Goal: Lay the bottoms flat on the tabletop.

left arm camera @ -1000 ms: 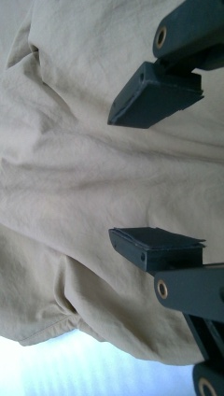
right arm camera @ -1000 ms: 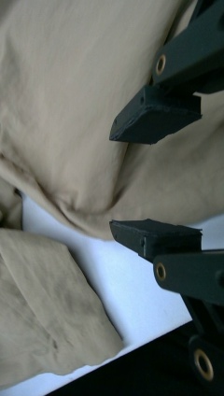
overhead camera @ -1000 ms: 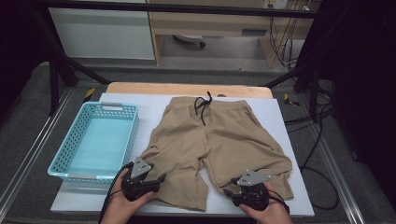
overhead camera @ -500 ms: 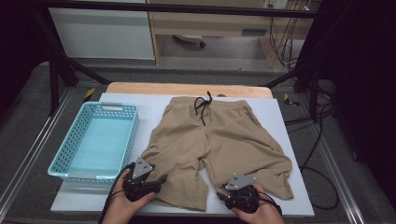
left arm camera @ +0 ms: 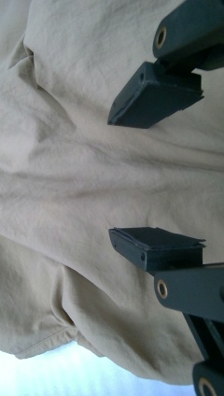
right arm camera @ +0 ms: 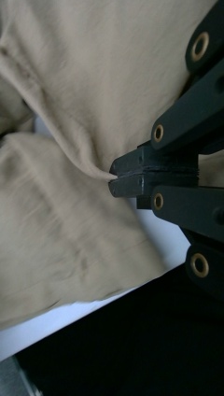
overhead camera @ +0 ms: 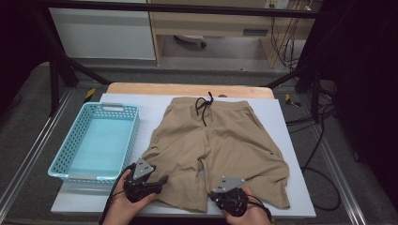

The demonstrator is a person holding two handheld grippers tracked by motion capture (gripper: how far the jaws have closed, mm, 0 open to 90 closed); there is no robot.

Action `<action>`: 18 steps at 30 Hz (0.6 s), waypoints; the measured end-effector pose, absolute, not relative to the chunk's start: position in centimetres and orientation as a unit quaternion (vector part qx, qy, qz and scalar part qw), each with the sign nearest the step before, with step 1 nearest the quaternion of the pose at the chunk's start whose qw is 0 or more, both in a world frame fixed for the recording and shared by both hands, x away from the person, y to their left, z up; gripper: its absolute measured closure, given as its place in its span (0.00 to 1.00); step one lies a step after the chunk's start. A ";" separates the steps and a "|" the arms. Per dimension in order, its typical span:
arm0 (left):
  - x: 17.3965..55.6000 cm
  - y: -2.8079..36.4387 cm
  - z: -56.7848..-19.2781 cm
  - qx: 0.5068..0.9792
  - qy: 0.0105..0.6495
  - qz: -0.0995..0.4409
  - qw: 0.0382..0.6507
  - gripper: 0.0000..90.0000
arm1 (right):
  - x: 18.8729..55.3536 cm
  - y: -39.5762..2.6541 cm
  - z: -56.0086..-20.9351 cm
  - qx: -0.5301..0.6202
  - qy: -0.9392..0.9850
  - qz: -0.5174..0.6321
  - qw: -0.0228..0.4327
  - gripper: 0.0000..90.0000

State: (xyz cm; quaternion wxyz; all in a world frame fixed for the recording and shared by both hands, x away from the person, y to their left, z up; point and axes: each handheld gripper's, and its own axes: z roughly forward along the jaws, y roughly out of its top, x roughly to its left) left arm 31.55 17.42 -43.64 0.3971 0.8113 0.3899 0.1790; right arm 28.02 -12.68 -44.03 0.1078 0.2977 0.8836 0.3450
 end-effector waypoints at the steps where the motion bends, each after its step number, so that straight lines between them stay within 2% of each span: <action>1: 31.5 17.4 -43.6 0.811 0.390 0.179 0.397 0.43 | 28.0 -12.3 -44.0 0.300 0.882 0.349 0.105 1.00; 5: 31.5 17.5 -43.6 0.811 0.390 0.179 0.398 0.43 | 28.0 -11.1 -43.7 0.313 0.873 0.365 0.086 1.00; 9: 31.5 17.3 -43.6 0.812 0.387 0.178 0.398 0.43 | 28.3 -10.3 -43.7 0.317 0.866 0.375 0.091 0.98; 14: 31.2 17.1 -43.5 0.813 0.380 0.177 0.404 0.43 | 28.4 -10.5 -43.7 0.313 0.866 0.374 0.104 0.68; 18: 31.0 16.8 -43.5 0.815 0.374 0.176 0.406 0.43 | 28.3 -10.9 -43.4 0.321 0.860 0.380 0.115 0.59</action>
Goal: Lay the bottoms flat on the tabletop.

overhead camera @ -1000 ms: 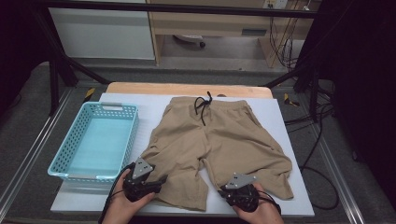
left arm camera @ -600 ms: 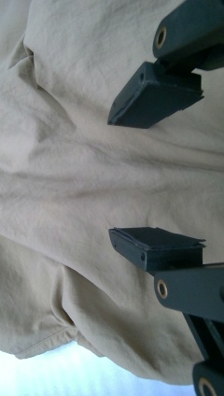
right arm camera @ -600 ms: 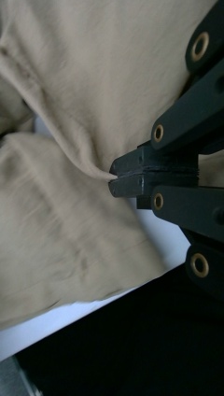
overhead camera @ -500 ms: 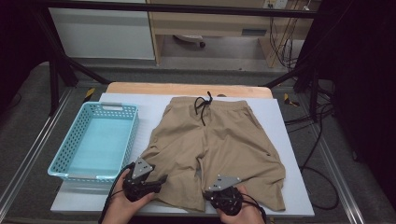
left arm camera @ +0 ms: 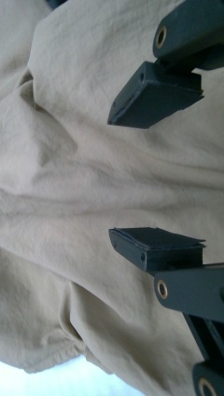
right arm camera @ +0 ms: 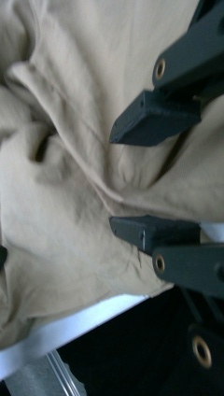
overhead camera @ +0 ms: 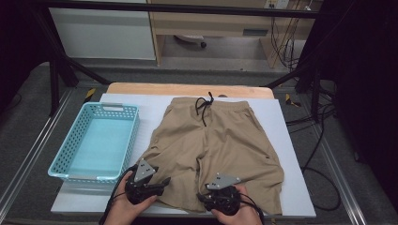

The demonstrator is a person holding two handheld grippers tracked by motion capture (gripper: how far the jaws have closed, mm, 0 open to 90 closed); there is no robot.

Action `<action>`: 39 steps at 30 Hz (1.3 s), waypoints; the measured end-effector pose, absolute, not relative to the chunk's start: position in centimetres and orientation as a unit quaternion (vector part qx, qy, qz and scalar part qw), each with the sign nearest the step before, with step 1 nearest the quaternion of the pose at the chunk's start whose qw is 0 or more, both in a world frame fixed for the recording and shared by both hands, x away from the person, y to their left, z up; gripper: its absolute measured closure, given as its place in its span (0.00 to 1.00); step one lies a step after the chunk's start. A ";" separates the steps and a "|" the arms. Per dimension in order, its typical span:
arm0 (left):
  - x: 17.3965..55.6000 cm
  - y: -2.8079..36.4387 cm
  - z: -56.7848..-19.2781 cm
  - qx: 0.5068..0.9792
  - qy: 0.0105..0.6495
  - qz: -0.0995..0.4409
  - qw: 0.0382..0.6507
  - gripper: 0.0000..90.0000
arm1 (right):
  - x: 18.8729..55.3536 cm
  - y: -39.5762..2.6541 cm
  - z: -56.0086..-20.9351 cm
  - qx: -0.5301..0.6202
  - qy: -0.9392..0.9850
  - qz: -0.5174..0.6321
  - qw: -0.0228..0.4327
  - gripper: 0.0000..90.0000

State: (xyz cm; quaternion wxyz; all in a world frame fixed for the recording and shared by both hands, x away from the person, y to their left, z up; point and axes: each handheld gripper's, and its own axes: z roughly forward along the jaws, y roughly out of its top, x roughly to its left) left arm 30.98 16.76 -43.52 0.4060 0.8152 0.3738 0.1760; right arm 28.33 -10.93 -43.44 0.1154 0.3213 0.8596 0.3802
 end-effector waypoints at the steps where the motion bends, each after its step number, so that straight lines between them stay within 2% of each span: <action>1: 30.9 16.7 -43.5 0.816 0.372 0.176 0.405 0.43 | 28.4 -11.1 -43.4 0.325 0.857 0.382 0.119 0.57; 12: 31.0 15.8 -44.1 0.823 0.371 0.170 0.395 0.35 | 30.9 -14.8 -42.2 0.373 0.831 0.381 0.161 0.46; 21: 31.5 14.6 -45.8 0.833 0.374 0.156 0.376 0.26 | 32.8 -18.8 -42.9 0.416 0.818 0.351 0.188 0.37; 25: 31.4 14.2 -46.0 0.836 0.368 0.170 0.370 0.25 | 33.3 -20.9 -43.2 0.437 0.807 0.340 0.204 0.33; 32: 31.4 14.6 -45.9 0.823 0.383 0.177 0.380 0.53 | 33.2 -23.2 -43.4 0.462 0.793 0.340 0.206 0.30; 35: 31.3 14.6 -45.9 0.821 0.386 0.183 0.379 0.62 | 32.7 -22.2 -43.1 0.450 0.800 0.343 0.198 0.30; 39: 31.3 14.5 -45.9 0.823 0.380 0.185 0.380 0.72 | 32.1 -18.7 -42.9 0.413 0.821 0.353 0.176 0.30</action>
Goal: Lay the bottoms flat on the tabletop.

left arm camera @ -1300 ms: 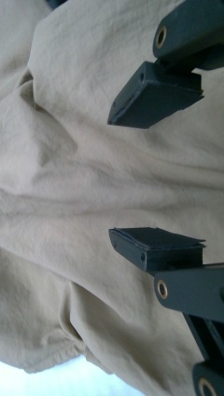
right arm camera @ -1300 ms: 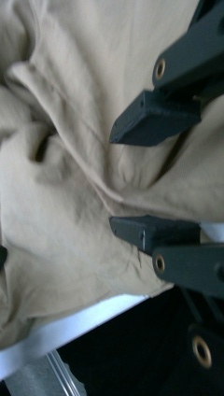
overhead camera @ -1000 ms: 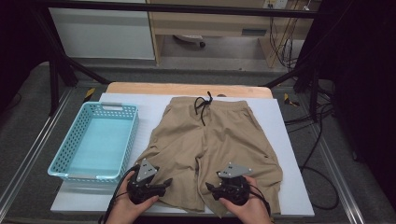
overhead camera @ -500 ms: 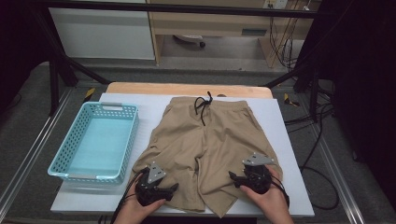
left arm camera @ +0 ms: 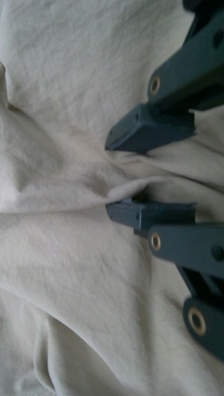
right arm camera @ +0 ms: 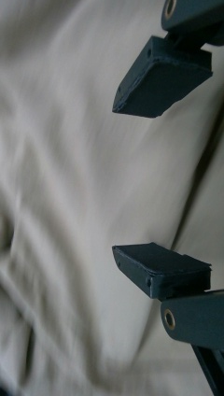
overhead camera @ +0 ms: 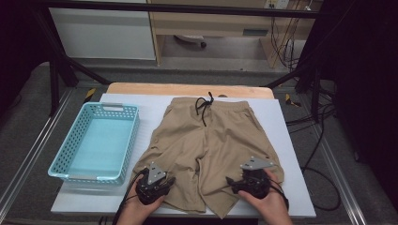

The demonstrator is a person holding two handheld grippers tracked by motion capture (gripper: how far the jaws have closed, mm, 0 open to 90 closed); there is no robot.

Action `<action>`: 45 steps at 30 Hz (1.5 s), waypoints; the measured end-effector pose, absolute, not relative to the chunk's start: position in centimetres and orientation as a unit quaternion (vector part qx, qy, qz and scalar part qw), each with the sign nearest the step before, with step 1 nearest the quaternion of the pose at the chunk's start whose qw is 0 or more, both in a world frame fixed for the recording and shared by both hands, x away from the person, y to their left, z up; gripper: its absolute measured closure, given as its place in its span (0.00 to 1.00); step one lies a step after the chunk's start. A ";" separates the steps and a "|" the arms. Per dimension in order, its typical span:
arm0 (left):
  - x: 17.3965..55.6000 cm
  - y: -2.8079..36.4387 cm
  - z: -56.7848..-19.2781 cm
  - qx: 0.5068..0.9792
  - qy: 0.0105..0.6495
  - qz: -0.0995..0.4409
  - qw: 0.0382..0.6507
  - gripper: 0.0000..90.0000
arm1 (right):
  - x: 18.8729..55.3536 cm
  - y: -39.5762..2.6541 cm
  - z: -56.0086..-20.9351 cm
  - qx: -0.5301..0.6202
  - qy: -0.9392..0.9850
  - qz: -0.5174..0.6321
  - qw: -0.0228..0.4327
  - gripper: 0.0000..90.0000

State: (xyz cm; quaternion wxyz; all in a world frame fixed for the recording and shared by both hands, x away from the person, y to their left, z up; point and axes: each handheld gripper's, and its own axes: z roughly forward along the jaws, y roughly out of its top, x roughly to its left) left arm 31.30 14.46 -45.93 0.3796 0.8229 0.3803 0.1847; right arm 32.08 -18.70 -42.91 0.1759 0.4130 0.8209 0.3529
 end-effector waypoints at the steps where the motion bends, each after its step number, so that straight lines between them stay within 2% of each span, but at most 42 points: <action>1: 31.3 14.4 -45.9 0.824 0.378 0.184 0.380 0.75 | 32.0 -17.7 -42.9 0.403 0.827 0.353 0.172 0.30; 9: 31.5 14.8 -45.9 0.820 0.384 0.170 0.390 0.99 | 31.8 -12.2 -44.0 0.362 0.857 0.333 0.152 0.27; 13: 31.5 14.8 -45.8 0.823 0.378 0.169 0.389 1.00 | 31.1 -12.0 -43.7 0.362 0.855 0.339 0.153 0.26; 17: 31.0 14.7 -45.5 0.828 0.378 0.142 0.388 1.00 | 30.7 -12.3 -43.3 0.363 0.850 0.347 0.158 0.26; 29: 28.7 13.9 -45.1 0.842 0.361 0.092 0.391 1.00 | 32.1 -11.5 -42.1 0.376 0.834 0.372 0.157 0.28; 33: 28.5 13.9 -44.9 0.838 0.361 0.109 0.394 1.00 | 33.4 -10.5 -42.4 0.385 0.832 0.374 0.143 0.30; 34: 28.5 13.9 -44.9 0.838 0.362 0.114 0.393 0.97 | 33.7 -10.2 -42.6 0.386 0.832 0.372 0.143 0.31; 36: 28.6 13.9 -44.7 0.837 0.362 0.143 0.386 0.83 | 34.1 -9.9 -43.0 0.389 0.834 0.365 0.143 0.35; 39: 28.6 14.2 -44.2 0.828 0.365 0.159 0.394 0.71 | 34.5 -9.8 -43.8 0.391 0.839 0.350 0.146 0.47; 42: 28.7 14.6 -43.5 0.821 0.366 0.178 0.400 0.64 | 34.6 -9.9 -44.5 0.394 0.843 0.340 0.139 0.59; 45: 29.2 15.3 -42.9 0.810 0.375 0.195 0.406 0.59 | 34.5 -10.0 -44.9 0.388 0.844 0.339 0.151 0.70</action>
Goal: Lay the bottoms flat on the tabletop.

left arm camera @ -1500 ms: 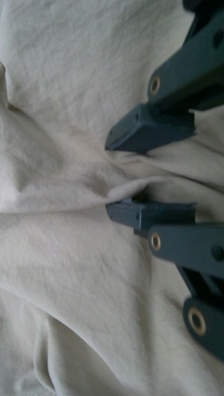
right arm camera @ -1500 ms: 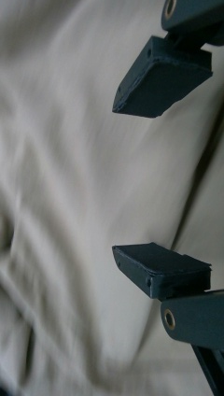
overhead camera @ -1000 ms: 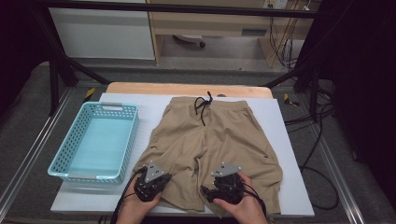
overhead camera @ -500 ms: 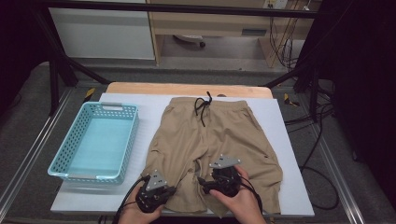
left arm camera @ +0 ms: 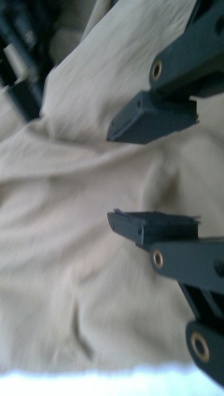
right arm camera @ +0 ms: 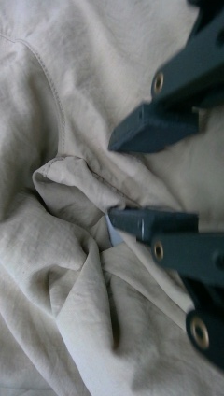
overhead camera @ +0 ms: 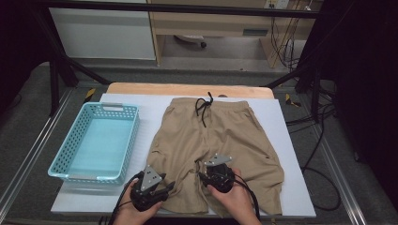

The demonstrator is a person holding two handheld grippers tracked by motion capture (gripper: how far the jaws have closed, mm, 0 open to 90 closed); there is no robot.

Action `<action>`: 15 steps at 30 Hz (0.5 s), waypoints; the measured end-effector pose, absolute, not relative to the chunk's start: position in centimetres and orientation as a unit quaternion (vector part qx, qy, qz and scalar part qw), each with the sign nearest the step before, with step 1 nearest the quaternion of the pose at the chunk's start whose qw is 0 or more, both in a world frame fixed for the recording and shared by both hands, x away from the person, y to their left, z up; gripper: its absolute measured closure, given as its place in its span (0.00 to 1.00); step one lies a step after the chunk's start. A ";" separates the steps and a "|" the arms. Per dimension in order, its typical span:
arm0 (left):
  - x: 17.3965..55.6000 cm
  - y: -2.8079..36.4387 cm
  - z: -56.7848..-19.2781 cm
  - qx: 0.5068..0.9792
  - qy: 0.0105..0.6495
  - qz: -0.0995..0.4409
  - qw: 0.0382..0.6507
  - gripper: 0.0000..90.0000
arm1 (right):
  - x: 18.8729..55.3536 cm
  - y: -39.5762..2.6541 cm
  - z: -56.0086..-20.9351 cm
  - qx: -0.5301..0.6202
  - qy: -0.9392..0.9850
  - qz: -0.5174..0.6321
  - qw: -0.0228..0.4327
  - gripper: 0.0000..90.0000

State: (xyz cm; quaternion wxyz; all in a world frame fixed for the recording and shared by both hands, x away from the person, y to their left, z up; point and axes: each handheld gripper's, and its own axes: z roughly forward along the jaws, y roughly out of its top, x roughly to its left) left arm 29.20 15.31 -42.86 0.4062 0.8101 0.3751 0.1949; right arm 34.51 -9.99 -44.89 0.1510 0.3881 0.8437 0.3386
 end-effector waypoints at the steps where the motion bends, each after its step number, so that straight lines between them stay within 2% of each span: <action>1: 29.4 15.6 -42.7 0.807 0.378 0.203 0.405 0.57 | 34.5 -10.0 -44.9 0.385 0.844 0.340 0.152 0.76; 4: 30.2 16.3 -42.8 0.801 0.388 0.221 0.399 0.49 | 34.5 -10.0 -45.0 0.380 0.844 0.346 0.155 0.90; 7: 31.0 16.7 -43.2 0.802 0.399 0.219 0.386 0.43 | 34.5 -10.0 -45.0 0.374 0.846 0.346 0.159 0.97; 15: 31.7 17.0 -43.9 0.806 0.408 0.220 0.367 0.35 | 33.3 -10.3 -44.8 0.363 0.854 0.341 0.149 1.00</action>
